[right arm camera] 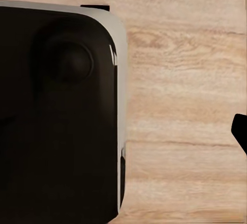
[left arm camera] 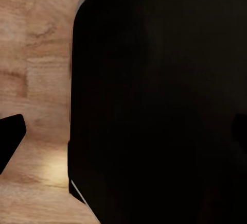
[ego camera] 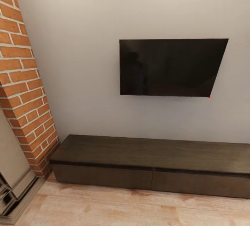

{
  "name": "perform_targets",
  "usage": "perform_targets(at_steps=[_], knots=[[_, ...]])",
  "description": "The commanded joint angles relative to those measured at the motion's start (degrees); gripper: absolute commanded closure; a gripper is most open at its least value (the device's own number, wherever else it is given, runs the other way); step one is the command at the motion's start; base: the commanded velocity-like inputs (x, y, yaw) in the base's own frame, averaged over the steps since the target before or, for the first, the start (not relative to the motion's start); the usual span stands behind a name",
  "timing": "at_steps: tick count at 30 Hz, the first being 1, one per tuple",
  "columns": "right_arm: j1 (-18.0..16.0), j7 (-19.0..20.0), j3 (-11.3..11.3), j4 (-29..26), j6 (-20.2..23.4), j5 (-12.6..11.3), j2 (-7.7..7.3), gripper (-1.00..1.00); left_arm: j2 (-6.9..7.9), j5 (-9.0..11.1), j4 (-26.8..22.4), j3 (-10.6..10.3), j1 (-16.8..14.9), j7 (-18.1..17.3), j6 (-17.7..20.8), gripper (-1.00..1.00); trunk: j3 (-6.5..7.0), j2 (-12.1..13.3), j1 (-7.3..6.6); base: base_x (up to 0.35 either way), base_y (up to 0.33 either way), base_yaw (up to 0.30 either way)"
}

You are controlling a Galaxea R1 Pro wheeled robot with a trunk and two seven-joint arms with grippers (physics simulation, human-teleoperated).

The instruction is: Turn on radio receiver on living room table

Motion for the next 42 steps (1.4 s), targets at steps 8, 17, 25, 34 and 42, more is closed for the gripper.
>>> perform_targets(at_steps=[8, 17, 25, 34, 42], knots=[[-0.02, 0.05, 0.23, 0.00, -0.01, 0.43, 0.04, -1.00, -0.46, 1.49, 0.05, 0.11, 0.00, 0.38, -2.54, -1.00, 0.00, 0.00, 0.00, 0.000, 0.000, -0.284], [-0.02, 0.09, 0.27, 0.00, -0.01, 0.50, 0.08, -1.00, -1.02, 1.43, 0.12, 0.05, 0.00, 0.21, -3.03, -1.00, 0.00, 0.00, 0.00, 0.000, 0.000, -0.287], [-0.02, 0.09, 0.27, 0.00, 0.06, 0.27, 0.13, -1.00, -1.28, 1.49, 0.22, 0.04, 0.00, -0.04, -3.00, -1.00, 0.00, 0.00, 0.00, 0.000, 0.000, -0.287], [0.01, 0.09, 0.43, 0.00, 0.08, 0.30, 0.11, -1.00, -1.35, 1.48, 0.22, 0.03, 0.00, 0.31, -2.90, -1.00, 0.00, 0.00, 0.00, 0.000, 0.000, -0.287], [0.01, 0.09, 0.44, 0.00, 0.08, 0.31, 0.07, -1.00, -1.43, 1.43, 0.19, 0.04, 0.00, -0.04, -2.86, -1.00, 0.00, 0.00, 0.00, 0.000, 0.000, -0.287]])
